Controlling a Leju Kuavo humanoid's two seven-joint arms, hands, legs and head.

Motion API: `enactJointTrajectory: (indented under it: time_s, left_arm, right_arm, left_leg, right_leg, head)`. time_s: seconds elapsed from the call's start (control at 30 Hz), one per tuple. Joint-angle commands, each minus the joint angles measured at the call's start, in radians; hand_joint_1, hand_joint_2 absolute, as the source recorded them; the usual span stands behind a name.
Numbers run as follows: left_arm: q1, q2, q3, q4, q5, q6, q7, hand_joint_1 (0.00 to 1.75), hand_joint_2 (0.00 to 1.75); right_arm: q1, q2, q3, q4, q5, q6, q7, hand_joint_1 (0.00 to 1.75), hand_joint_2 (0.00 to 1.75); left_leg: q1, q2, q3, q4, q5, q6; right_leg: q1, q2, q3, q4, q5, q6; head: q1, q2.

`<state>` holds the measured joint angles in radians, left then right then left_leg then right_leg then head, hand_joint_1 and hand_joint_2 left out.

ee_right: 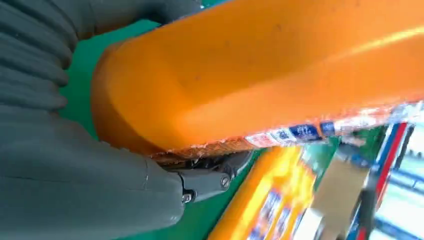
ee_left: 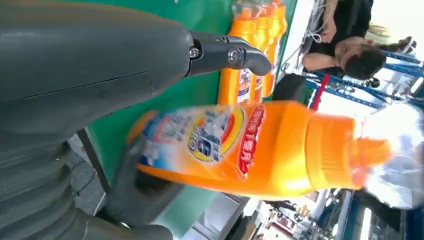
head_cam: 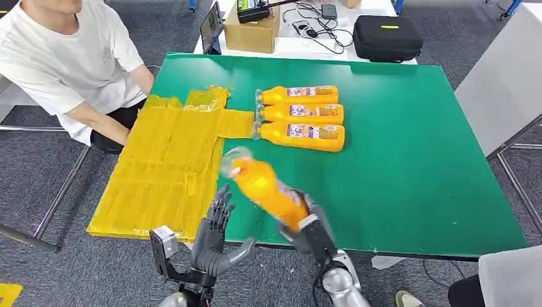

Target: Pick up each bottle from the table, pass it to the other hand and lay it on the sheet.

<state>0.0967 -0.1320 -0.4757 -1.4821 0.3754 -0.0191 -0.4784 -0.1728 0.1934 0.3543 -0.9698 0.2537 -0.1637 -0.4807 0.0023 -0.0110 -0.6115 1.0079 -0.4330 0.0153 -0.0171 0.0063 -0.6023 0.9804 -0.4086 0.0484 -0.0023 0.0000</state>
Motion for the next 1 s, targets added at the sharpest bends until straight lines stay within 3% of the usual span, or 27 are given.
enactJointTrajectory:
  time_s: [0.03, 0.23, 0.63, 0.67, 0.7, 0.8, 0.83, 1.0]
  left_arm:
    - [-0.045, 0.0, 0.006, 0.087, 0.0, 0.129, 0.012, 0.0, 1.75]
    - [-0.044, 0.007, 0.003, 0.058, 0.108, 0.013, 0.013, 0.0, 1.75]
    - [-0.051, -0.005, 0.013, 0.054, 0.13, -0.017, 0.009, 0.0, 1.75]
    - [-0.05, -0.007, 0.019, 0.051, 0.142, -0.026, 0.009, 1.2, 1.75]
    - [-0.048, -0.008, 0.025, 0.046, 0.157, -0.041, 0.011, 1.75, 1.75]
    - [-0.04, -0.008, 0.033, 0.031, 0.177, -0.06, 0.012, 1.75, 1.75]
    - [-0.035, -0.009, 0.038, 0.021, 0.194, -0.073, 0.015, 1.75, 1.75]
    - [-0.031, -0.012, 0.057, 0.001, 0.23, -0.101, 0.022, 1.75, 1.75]
  right_arm:
    - [-0.01, 0.021, 0.198, 0.084, 0.085, -0.031, -0.017, 1.75, 1.75]
    - [-0.035, 0.012, 0.37, 0.117, 0.149, -0.075, -0.004, 1.75, 1.75]
    - [-0.06, -0.006, 0.436, 0.128, 0.178, -0.049, -0.006, 1.75, 1.75]
    - [-0.06, -0.004, 0.438, 0.128, 0.162, -0.03, 0.003, 1.41, 1.75]
    - [-0.062, -0.003, 0.439, 0.128, 0.151, -0.019, 0.007, 0.0, 1.75]
    - [-0.06, 0.003, 0.432, 0.128, 0.127, -0.02, 0.012, 0.0, 1.75]
    - [-0.062, 0.006, 0.429, 0.127, 0.119, -0.019, 0.014, 0.0, 0.0]
    - [-0.062, 0.015, 0.408, 0.111, 0.052, -0.001, -0.005, 0.0, 0.0]
  left_leg:
    - [0.001, 0.003, 0.007, -0.001, -0.002, -0.001]
    - [0.0, 0.002, 0.003, -0.001, -0.001, -0.001]
    - [0.0, 0.001, 0.003, -0.001, -0.001, -0.001]
    - [0.001, 0.001, 0.005, -0.001, -0.001, -0.001]
    - [0.0, 0.001, 0.003, -0.001, -0.001, -0.001]
    - [0.001, 0.002, 0.005, -0.001, -0.002, -0.001]
    - [0.0, 0.002, 0.003, -0.001, -0.001, -0.001]
    - [0.001, 0.002, 0.004, 0.0, -0.002, -0.001]
  right_leg:
    - [0.001, 0.001, 0.007, -0.002, -0.001, -0.002]
    - [0.0, 0.0, 0.002, -0.001, -0.001, -0.001]
    - [0.0, -0.001, 0.003, -0.001, -0.001, -0.002]
    - [0.001, -0.002, 0.005, -0.001, -0.002, -0.002]
    - [0.001, -0.001, 0.003, -0.001, -0.001, -0.002]
    - [0.001, -0.001, 0.005, -0.001, -0.002, -0.002]
    - [0.001, -0.001, 0.003, -0.001, -0.001, -0.002]
    - [0.001, 0.0, 0.004, 0.0, -0.002, -0.002]
  head:
    - [0.0, 0.0]
    - [0.0, 0.0]
    - [0.0, 0.0]
    - [0.0, 0.0]
    - [0.0, 0.0]
    - [0.0, 0.0]
    - [0.0, 0.0]
    - [0.0, 0.0]
